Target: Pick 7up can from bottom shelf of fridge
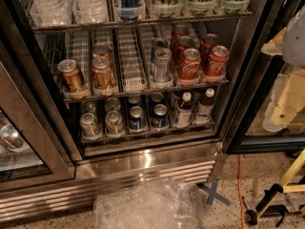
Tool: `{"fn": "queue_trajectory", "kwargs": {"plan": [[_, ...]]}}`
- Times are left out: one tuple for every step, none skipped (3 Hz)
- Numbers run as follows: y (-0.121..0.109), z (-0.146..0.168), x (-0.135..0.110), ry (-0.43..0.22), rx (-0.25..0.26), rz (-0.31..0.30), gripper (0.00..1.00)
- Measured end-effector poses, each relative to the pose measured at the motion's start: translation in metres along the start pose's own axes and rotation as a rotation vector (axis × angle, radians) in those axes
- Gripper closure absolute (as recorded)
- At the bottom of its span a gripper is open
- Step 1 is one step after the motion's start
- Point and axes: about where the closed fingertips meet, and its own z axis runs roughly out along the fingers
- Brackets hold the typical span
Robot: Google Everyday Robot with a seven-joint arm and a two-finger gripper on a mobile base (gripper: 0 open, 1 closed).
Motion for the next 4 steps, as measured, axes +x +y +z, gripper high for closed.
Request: {"fn": "queue_trajectory", "kwargs": {"plan": [[0.0,0.0,0.0,0.0,0.0,0.0,0.0],[0.007,0.023,-0.006,-0.068,-0.011,0.058,0.0],[0.035,0.085,-0.02,-0.182,-0.081,0.227,0.0],[0.062,0.138,-0.035,-0.261,-0.125,0.374,0.0]]}}
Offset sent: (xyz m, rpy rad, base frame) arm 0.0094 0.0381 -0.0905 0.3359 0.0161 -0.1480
